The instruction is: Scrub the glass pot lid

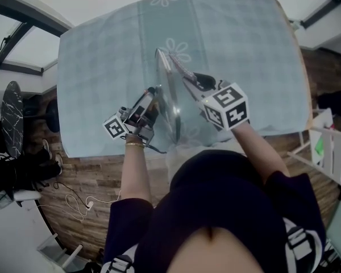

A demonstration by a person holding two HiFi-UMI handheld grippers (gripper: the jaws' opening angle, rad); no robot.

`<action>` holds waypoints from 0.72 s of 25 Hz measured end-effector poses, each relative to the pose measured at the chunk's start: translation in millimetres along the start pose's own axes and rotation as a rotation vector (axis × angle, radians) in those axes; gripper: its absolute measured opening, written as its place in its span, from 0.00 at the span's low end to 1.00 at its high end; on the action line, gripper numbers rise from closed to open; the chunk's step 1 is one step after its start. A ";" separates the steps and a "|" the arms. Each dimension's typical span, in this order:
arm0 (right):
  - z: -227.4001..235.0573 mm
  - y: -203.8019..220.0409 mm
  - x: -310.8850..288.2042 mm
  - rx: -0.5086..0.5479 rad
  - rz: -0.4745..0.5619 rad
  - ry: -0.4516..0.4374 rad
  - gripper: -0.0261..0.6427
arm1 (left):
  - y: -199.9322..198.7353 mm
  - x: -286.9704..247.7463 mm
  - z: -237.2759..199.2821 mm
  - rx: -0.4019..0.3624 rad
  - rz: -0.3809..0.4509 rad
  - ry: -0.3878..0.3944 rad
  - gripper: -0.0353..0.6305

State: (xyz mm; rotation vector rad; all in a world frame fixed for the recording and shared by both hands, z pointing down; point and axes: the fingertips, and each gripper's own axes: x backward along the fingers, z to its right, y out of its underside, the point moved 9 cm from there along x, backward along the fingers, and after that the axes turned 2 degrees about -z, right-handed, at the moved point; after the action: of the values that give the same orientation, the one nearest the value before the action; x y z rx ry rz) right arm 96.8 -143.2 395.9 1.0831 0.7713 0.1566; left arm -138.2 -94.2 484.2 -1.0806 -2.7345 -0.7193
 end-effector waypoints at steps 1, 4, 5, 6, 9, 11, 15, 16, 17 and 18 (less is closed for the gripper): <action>-2.2 -0.1 -2.5 0.004 -0.002 -0.008 0.16 | 0.2 0.1 -0.2 0.001 0.000 0.002 0.30; -6.4 -1.3 -7.5 0.012 -0.005 -0.028 0.16 | 0.3 -0.2 -1.0 0.007 0.002 0.008 0.30; -7.5 -2.7 -8.9 0.012 -0.001 -0.036 0.16 | 0.3 -0.2 -1.2 0.010 0.002 0.009 0.30; -8.7 -4.8 -10.2 0.012 0.004 -0.045 0.16 | 0.3 -0.1 -1.3 0.011 0.001 0.010 0.30; -12.6 -12.6 -14.4 0.014 0.022 -0.069 0.16 | 0.3 0.5 -1.5 0.012 -0.004 0.014 0.30; -13.4 -15.5 -15.7 0.012 0.024 -0.082 0.16 | 0.8 0.9 -1.7 0.015 -0.004 0.015 0.30; -13.1 -18.0 -15.2 -0.007 0.027 -0.124 0.16 | 0.7 1.1 -1.8 0.018 0.001 0.016 0.30; -13.8 -18.4 -15.3 -0.008 0.026 -0.134 0.16 | 0.5 0.7 -1.6 0.017 0.001 0.016 0.30; -15.0 -18.5 -15.4 -0.006 0.025 -0.143 0.16 | 0.5 0.3 -1.5 0.017 0.001 0.016 0.30; -16.3 -18.5 -15.5 -0.005 0.025 -0.152 0.16 | 0.3 -0.1 -1.4 0.016 0.000 0.016 0.30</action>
State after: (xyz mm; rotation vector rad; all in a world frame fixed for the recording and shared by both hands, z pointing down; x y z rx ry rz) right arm 70.6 -147.6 384.0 1.0875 0.6206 0.0955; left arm -138.0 -94.7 485.5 -1.0669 -2.7227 -0.7016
